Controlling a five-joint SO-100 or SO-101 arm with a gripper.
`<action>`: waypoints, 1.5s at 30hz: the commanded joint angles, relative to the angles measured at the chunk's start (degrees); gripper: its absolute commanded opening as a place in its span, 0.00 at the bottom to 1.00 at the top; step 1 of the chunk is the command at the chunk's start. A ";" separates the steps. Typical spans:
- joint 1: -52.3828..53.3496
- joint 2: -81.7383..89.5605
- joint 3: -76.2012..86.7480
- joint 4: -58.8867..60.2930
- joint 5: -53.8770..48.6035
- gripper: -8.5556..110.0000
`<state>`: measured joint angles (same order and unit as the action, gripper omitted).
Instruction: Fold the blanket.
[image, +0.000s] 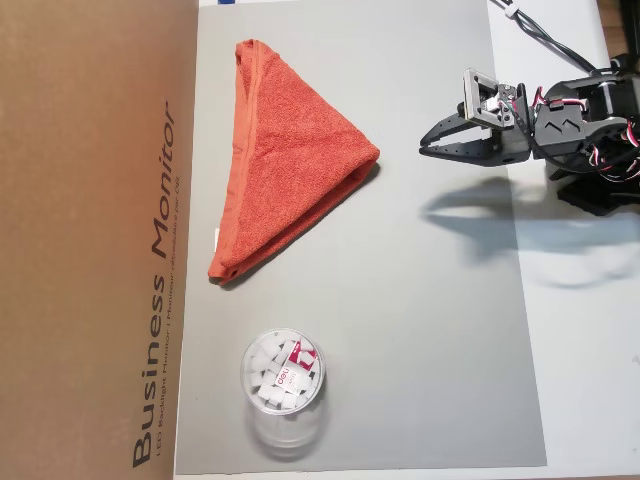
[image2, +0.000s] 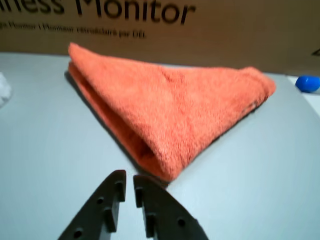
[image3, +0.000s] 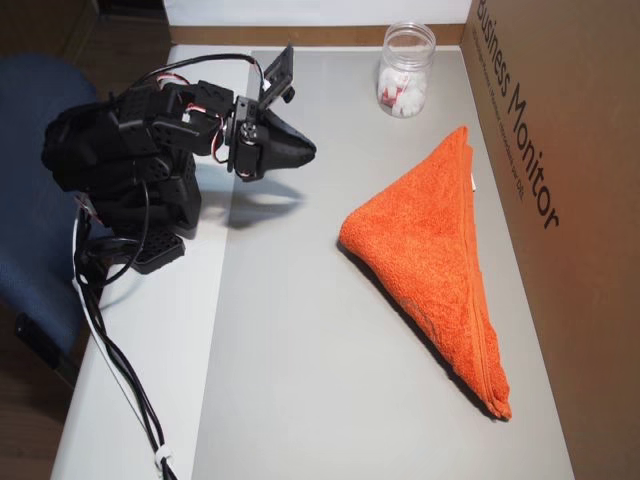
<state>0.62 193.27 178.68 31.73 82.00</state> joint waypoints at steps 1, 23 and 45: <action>0.09 1.14 0.09 5.10 0.62 0.07; 1.67 1.14 0.53 32.52 0.70 0.07; 1.23 1.14 0.88 44.12 0.00 0.07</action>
<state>2.11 193.71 179.03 75.67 82.79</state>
